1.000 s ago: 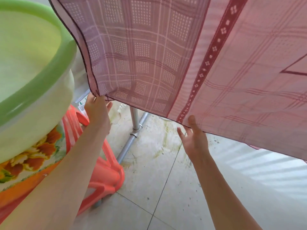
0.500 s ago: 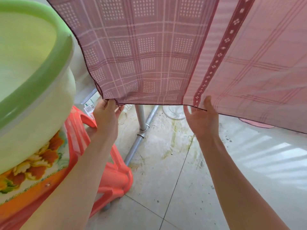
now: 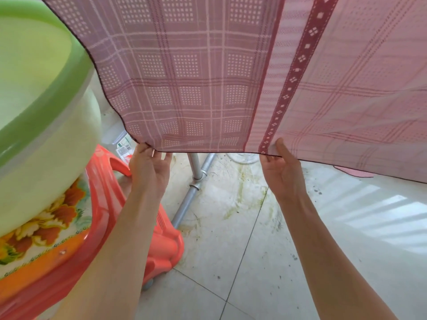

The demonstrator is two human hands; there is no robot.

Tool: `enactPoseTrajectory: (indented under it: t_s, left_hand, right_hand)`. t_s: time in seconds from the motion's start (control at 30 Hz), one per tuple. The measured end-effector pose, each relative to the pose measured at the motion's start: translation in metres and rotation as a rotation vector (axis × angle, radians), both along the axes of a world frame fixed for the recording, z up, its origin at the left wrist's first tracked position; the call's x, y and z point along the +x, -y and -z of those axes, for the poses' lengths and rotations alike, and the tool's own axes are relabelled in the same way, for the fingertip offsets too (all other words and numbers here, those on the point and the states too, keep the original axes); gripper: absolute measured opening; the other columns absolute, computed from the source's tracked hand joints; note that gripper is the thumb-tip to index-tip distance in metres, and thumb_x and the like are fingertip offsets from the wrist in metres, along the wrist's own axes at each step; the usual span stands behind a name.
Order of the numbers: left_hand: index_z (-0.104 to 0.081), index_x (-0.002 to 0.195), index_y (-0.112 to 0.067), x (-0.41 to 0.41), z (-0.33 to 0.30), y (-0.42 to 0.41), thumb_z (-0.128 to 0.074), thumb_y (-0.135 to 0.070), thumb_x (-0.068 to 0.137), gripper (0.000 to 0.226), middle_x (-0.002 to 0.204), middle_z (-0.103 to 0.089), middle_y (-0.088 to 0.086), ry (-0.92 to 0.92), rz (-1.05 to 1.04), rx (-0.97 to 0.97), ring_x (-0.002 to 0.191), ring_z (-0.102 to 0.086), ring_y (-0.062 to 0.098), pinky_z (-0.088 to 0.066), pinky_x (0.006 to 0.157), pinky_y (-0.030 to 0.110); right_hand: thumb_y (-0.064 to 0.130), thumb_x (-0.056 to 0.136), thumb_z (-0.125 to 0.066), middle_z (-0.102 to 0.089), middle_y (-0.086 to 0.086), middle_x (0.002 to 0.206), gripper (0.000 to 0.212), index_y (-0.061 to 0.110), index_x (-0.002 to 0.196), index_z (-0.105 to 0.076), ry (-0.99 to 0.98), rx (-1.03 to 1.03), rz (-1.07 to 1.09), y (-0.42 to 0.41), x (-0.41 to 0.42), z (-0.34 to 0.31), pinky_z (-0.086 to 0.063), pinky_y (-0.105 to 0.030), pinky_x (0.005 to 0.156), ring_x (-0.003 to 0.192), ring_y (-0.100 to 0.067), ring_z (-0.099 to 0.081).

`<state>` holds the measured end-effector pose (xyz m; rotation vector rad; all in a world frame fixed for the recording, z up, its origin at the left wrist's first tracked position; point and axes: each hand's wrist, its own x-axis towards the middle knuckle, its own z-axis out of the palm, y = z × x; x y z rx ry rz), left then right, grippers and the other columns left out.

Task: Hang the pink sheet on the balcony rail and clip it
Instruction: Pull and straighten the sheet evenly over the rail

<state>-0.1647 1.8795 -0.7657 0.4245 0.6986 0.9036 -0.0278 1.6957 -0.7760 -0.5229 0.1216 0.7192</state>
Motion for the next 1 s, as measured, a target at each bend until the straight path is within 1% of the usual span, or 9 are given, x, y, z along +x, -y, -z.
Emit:
enactPoseTrajectory:
  t_s: [0.13, 0.37, 0.43, 0.5, 0.57, 0.63, 0.7, 0.83, 1.0]
  left_hand:
    - [-0.049, 0.075, -0.018, -0.001, -0.004, 0.012, -0.028, 0.001, 0.089, 0.032, 0.081, -0.056, -0.006, 0.08, 0.078, -0.026, 0.093, -0.054, 0.011, -0.045, 0.091, 0.038]
    - [-0.054, 0.088, -0.02, -0.002, 0.019, 0.06, -0.05, -0.029, 0.093, 0.011, 0.099, -0.053, -0.001, -0.273, 0.224, -0.05, 0.097, -0.053, 0.014, -0.044, 0.086, 0.031]
    - [-0.056, 0.099, -0.017, 0.011, 0.027, 0.084, -0.051, -0.04, 0.09, 0.025, 0.103, -0.058, 0.0, -0.317, 0.471, 0.022, 0.103, -0.055, 0.016, -0.045, 0.087, 0.032]
    - [-0.047, 0.126, -0.014, 0.032, 0.029, 0.096, -0.048, -0.054, 0.085, 0.058, 0.127, -0.054, 0.0, -0.299, 0.67, 0.065, 0.124, -0.046, 0.017, -0.04, 0.096, 0.033]
    - [-0.034, 0.14, -0.014, 0.06, 0.023, 0.101, -0.048, -0.061, 0.083, 0.075, 0.142, -0.041, -0.002, -0.172, 0.681, -0.138, 0.131, -0.037, 0.013, -0.035, 0.103, 0.025]
    - [-0.05, 0.127, -0.011, 0.08, 0.01, 0.109, -0.043, -0.043, 0.093, 0.047, 0.126, -0.052, -0.007, -0.162, 0.668, -0.129, 0.115, -0.048, 0.007, -0.036, 0.093, 0.012]
    - [-0.063, 0.096, -0.016, 0.089, 0.005, 0.119, -0.051, -0.016, 0.093, 0.012, 0.094, -0.068, -0.009, -0.101, 0.655, 0.052, 0.09, -0.061, 0.005, -0.043, 0.082, 0.019]
    - [-0.058, 0.081, -0.018, 0.092, 0.009, 0.117, -0.055, -0.01, 0.09, 0.013, 0.063, -0.067, -0.011, -0.064, 0.505, 0.062, 0.06, -0.062, 0.002, -0.049, 0.064, 0.019]
    - [-0.057, 0.081, -0.019, 0.1, 0.012, 0.116, -0.056, -0.011, 0.088, 0.011, 0.061, -0.067, -0.012, -0.004, 0.425, 0.03, 0.06, -0.061, 0.001, -0.047, 0.062, 0.019]
  right_hand:
    - [0.007, 0.089, -0.053, -0.072, -0.007, 0.1, 0.022, 0.005, 0.111, -0.056, -0.05, 0.031, -0.027, 0.005, -0.002, -0.003, -0.054, -0.031, 0.088, 0.098, -0.017, -0.068]
    - [0.009, 0.085, -0.061, -0.066, -0.007, 0.101, 0.016, 0.007, 0.101, -0.061, -0.12, -0.063, 0.041, 0.005, -0.003, 0.0, -0.057, -0.031, 0.078, 0.09, -0.017, -0.069]
    - [0.023, 0.083, -0.065, -0.066, -0.002, 0.107, 0.025, 0.012, 0.105, -0.062, -0.03, -0.251, -0.008, 0.008, -0.004, 0.0, -0.051, -0.029, 0.08, 0.098, -0.013, -0.063]
    - [0.035, 0.077, -0.067, -0.064, 0.006, 0.112, 0.034, 0.021, 0.108, -0.059, 0.09, -0.435, -0.065, 0.013, -0.004, 0.001, -0.04, -0.028, 0.084, 0.101, -0.008, -0.056]
    - [0.035, 0.08, -0.067, -0.063, 0.011, 0.108, 0.024, 0.026, 0.1, -0.058, 0.123, -0.516, -0.077, 0.018, -0.005, 0.001, -0.034, -0.031, 0.088, 0.098, -0.005, -0.054]
    - [0.033, 0.081, -0.067, -0.06, 0.009, 0.116, 0.024, 0.026, 0.102, -0.059, 0.103, -0.549, -0.092, 0.025, -0.008, 0.0, -0.033, -0.034, 0.09, 0.103, -0.009, -0.053]
    - [0.031, 0.083, -0.065, -0.056, 0.004, 0.127, 0.029, 0.024, 0.111, -0.058, 0.055, -0.487, -0.094, 0.04, -0.009, 0.002, -0.037, -0.033, 0.089, 0.109, -0.012, -0.052]
    - [0.036, 0.085, -0.057, -0.061, 0.0, 0.112, 0.029, 0.02, 0.109, -0.058, 0.01, -0.384, -0.012, 0.098, -0.004, -0.001, -0.045, -0.031, 0.087, 0.104, -0.015, -0.058]
    - [0.032, 0.091, -0.054, -0.064, 0.003, 0.105, 0.015, 0.021, 0.099, -0.061, -0.006, -0.309, 0.284, 0.173, 0.021, -0.015, -0.046, -0.03, 0.085, 0.104, -0.013, -0.06]
